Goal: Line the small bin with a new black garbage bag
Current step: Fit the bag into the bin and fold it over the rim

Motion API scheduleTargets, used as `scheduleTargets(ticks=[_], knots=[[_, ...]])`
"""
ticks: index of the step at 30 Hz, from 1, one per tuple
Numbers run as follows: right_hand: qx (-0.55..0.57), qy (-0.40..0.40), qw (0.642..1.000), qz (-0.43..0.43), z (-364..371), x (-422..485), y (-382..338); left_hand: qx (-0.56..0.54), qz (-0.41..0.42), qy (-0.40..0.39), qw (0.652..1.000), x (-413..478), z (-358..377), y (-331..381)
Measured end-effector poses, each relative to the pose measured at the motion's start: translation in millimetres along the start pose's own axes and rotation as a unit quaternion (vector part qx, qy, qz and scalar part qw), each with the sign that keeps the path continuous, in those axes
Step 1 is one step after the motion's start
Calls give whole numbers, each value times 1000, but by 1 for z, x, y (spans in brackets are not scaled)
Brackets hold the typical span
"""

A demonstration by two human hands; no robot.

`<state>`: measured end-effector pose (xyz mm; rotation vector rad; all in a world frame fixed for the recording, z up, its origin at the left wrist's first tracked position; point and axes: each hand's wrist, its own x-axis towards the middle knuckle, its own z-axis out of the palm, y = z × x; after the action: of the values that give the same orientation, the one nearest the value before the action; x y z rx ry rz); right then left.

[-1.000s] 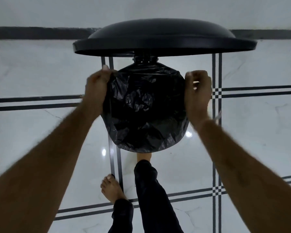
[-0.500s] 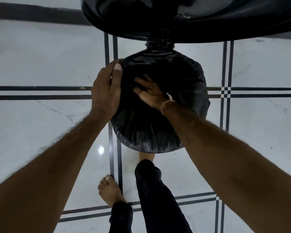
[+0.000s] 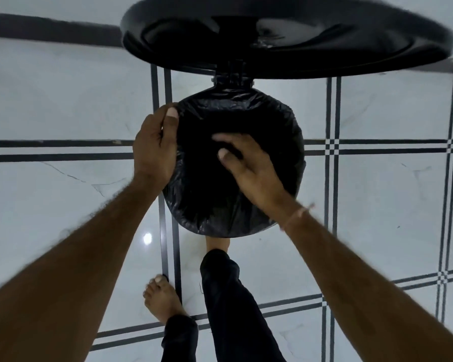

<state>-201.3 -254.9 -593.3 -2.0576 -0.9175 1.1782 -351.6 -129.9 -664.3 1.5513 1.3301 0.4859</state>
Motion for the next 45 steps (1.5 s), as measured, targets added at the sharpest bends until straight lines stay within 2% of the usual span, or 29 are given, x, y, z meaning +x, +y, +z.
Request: scheduleTargets(ticks=[2, 4, 6, 8, 12, 14, 16, 17, 20, 22, 23, 26, 29, 31, 33, 35, 37, 38, 41, 43, 45], knots=[[33, -102, 994, -26, 9, -18, -10, -1, -5, -8, 1000, 0, -1, 2], [32, -205, 978, 31, 28, -13, -7, -3, -14, -11, 1000, -1, -1, 3], [48, -249, 962, 102, 49, 7, 2, -7, -19, -8, 1000, -1, -2, 3], [42, -215, 961, 167, 68, 31, 16, -9, -18, -9, 1000, 0, -1, 1], [-67, -110, 957, 261, 88, 57, 40, -21, -26, -9, 999, 1, -1, -1], [-56, -137, 953, 264, 88, 59, 40, -25, -27, -13, 999, 1, -1, 0], [-31, -175, 952, 248, 79, 52, 32, -23, -29, -15, 999, 0, -1, 0], [-7, -155, 960, 235, 71, 47, 30, -23, -29, -14, 999, 0, -1, 2], [-11, -1, 995, 102, 44, 6, 13, -18, -18, -11, 1000, -1, -2, 3], [-57, 53, 997, -1, 31, -3, 11, -13, -13, -11, 1000, 0, -2, 2], [-90, 61, 994, -25, 28, 6, 11, -10, -10, -10, 1000, 0, -1, 1], [-174, 23, 984, -9, 27, 60, 10, -11, 1, -8, 1000, 0, 0, 1], [-219, -53, 970, 90, 34, 99, 18, -16, 20, -5, 1000, 0, -1, -1], [-187, -99, 963, 166, 37, 103, 31, -11, 21, -10, 1000, 0, 0, -1], [-158, -67, 967, 191, 36, 96, 35, -7, 13, -8, 1000, 1, 0, 0], [-143, 33, 982, 115, 33, 67, 21, -4, 9, -7, 1000, 2, 1, -1], [-166, 131, 977, 26, 24, 29, 5, 0, 10, -8, 1000, 3, 1, -3], [-182, 148, 972, 12, 18, 16, 2, -1, 10, -9, 1000, 3, 1, -4], [-212, 108, 968, 77, 1, 28, 8, -10, 12, -10, 1000, 2, 2, -5], [-185, 56, 970, 145, -1, 62, 15, -9, 24, -9, 1000, 1, 2, -4], [-193, -28, 956, 218, 7, 87, 19, -3, 26, -10, 1000, 0, 1, -3]])
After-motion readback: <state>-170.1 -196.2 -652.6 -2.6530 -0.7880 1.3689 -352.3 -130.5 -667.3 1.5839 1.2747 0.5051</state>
